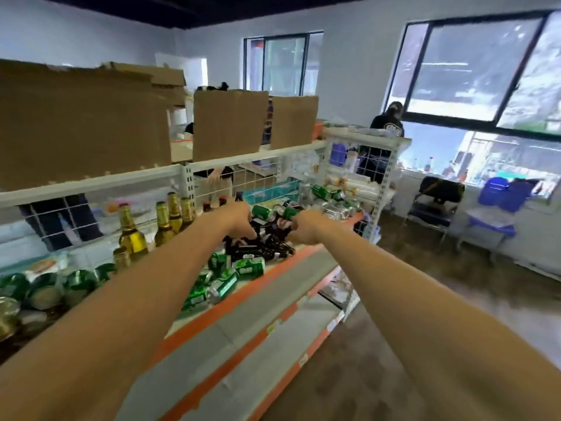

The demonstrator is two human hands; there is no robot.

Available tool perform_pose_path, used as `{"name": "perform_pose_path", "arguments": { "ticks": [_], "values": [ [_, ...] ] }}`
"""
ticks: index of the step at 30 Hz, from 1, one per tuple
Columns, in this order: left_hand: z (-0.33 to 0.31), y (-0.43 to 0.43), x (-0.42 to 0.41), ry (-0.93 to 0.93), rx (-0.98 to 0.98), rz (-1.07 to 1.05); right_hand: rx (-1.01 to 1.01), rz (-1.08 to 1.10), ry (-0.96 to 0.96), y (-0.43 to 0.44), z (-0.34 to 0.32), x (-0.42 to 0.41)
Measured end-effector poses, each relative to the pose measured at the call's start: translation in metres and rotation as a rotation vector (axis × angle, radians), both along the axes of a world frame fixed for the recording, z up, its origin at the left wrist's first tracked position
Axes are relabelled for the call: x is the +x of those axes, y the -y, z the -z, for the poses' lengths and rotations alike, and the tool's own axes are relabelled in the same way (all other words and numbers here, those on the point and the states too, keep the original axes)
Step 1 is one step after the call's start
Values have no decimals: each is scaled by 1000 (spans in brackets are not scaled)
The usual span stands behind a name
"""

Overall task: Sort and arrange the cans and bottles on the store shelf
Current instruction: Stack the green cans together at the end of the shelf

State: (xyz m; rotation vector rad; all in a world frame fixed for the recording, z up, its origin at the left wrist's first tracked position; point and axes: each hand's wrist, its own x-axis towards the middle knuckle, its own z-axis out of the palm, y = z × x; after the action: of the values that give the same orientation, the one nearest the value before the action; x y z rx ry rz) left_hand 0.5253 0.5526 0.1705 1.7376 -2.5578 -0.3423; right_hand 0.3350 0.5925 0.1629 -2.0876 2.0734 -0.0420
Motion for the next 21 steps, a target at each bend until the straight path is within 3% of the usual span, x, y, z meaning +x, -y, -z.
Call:
{"name": "perform_pose_path", "arguments": {
  "ticks": [11, 21],
  "values": [
    [20, 64, -165, 112, -81, 217, 20, 178, 36, 36, 29, -146],
    [55, 232, -210, 65, -48, 187, 119, 232, 14, 183, 67, -205]
  ]
}}
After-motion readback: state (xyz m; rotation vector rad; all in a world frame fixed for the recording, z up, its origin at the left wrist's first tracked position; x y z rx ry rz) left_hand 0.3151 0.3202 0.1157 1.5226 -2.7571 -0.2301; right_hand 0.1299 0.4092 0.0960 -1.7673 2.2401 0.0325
